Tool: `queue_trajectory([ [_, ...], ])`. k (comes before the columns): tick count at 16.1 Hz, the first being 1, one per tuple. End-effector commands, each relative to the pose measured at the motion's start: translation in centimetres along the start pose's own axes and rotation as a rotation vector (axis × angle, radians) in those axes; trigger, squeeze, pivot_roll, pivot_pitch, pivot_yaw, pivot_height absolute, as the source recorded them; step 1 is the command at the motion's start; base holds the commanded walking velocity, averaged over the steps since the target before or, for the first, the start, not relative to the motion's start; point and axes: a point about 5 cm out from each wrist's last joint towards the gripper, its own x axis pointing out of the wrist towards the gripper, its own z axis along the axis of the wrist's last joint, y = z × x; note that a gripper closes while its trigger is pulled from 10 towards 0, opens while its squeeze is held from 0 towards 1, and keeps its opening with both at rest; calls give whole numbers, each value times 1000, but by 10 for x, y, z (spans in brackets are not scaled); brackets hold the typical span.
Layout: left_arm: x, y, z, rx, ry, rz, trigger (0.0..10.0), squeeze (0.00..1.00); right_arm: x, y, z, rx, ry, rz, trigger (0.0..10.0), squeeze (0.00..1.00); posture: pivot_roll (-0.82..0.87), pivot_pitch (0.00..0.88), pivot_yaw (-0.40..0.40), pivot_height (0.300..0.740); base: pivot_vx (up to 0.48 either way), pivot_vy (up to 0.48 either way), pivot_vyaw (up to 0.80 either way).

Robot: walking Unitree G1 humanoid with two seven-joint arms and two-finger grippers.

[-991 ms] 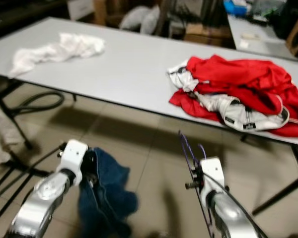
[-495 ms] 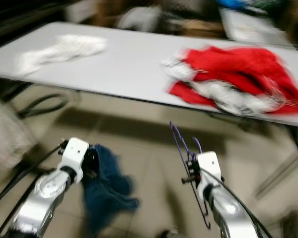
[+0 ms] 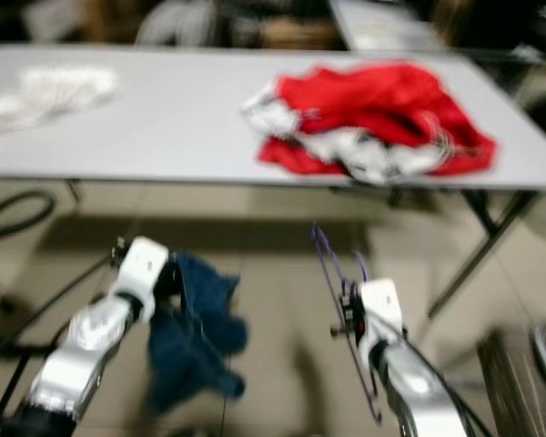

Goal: Hang hanger

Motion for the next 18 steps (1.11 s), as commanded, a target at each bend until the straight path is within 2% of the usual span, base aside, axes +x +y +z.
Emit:
queue_trajectory([
  [1, 3, -2, 9, 8, -38, -3, 10000, 0, -1, -6, 4, -8, -15, -21, 10000, 0, -50, 46, 36, 740, 0, -480, -800],
  [4, 3, 0, 9, -14, -35, 2, 10000, 0, -1, -5, 6, -20, -36, -21, 10000, 0, -49, 44, 38, 740, 0, 471, 0],
  [6, 4, -1, 10, 35, -46, 1, 10000, 0, 0, -5, 8, -30, -45, -18, 10000, 0, -49, 39, 38, 740, 0, -126, 0],
  [7, 4, -1, 10, 37, -41, 2, 10000, 0, 0, -5, 8, -38, -48, -17, 10000, 0, -49, 39, 38, 740, 0, -480, 0],
  [8, 5, 0, 10, -14, -44, 17, 10000, 0, 0, -5, 10, -60, -55, -17, 10000, 0, -50, 34, 38, 740, 0, 0, 0],
  [10, 6, 3, 11, 30, -29, 32, 10000, 0, 0, -5, 13, -104, -74, 0, 10000, 0, -50, 34, 38, 740, 0, 0, 0],
  [11, 8, 6, 13, 16, -38, 47, 10000, 0, -1, -5, 16, -126, -97, 21, 10000, 0, -48, 27, 36, 740, 0, 0, 0],
  [13, 19, 4, 21, 3, -46, 17, 10000, 0, -9, -4, 31, -121, -186, 112, 10000, 0, -47, 25, 37, 740, 0, 0, 0],
  [15, 37, -1, 37, 25, -46, -12, 10000, 0, -20, -2, 36, -284, -170, 221, 10000, 0, -73, 26, 49, 740, 0, 0, 0],
  [16, 41, -1, 43, 31, -52, -18, 10000, 0, -24, -2, 36, -331, -158, 248, 10000, 0, -76, 26, 51, 740, 0, 0, 0],
  [18, 53, 4, 61, 17, -80, -9, 10000, 0, -37, 3, 47, -357, -177, 344, 10000, 0, -102, 36, 76, 740, 0, 0, 0],
])
